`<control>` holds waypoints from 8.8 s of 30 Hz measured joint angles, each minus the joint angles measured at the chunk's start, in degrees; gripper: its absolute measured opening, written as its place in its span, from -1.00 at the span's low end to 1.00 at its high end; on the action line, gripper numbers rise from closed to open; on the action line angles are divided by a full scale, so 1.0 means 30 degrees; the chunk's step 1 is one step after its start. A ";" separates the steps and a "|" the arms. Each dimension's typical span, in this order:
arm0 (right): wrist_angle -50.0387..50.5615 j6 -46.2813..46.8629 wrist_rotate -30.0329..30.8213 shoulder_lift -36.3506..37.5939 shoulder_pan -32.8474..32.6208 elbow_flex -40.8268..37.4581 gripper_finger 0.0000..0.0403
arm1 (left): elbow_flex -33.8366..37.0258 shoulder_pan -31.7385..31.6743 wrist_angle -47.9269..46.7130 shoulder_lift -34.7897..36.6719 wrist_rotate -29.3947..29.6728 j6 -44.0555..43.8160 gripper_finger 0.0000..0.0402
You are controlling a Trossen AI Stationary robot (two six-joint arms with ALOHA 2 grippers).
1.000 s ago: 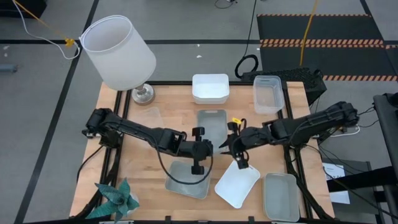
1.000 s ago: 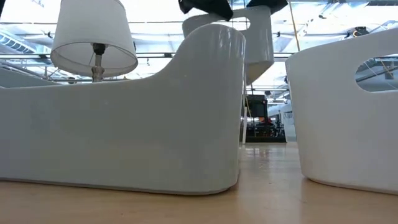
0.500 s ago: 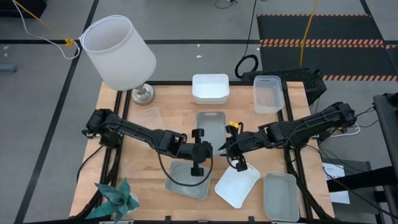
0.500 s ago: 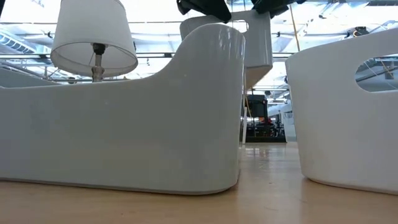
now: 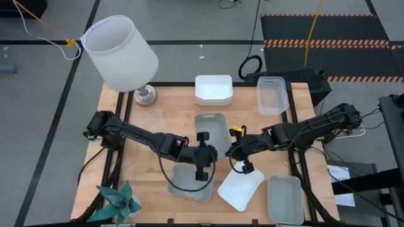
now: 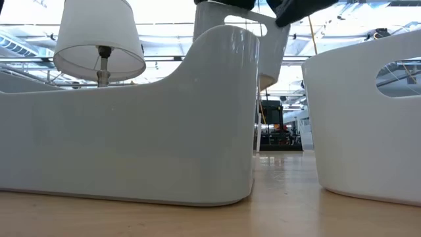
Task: Stack baskets by color
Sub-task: Stack the top gray bin on the bottom right gray bin
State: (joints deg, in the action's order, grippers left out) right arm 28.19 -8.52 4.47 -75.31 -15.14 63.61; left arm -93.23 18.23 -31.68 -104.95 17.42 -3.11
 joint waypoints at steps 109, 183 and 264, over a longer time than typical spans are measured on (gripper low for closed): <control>-0.0074 0.9604 0.1244 0.2149 -0.3535 0.0889 0.01 | 0.0772 0.1097 0.0641 -0.1192 -0.1247 1.5899 -1.00; 1.7393 -0.0053 -0.5404 -0.6863 0.4944 1.2662 -1.00 | 0.0707 0.2935 0.3082 -0.0958 0.1370 1.3013 -0.06; 1.7240 2.7698 -0.2458 0.4102 -1.4426 -0.0104 -1.00 | 0.0619 0.2970 -0.0488 0.0972 0.2700 0.7385 -0.29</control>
State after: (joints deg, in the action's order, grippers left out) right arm 79.91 74.58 -2.90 -63.00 -58.41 63.30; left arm -91.37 27.14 -33.15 -102.04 25.52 19.05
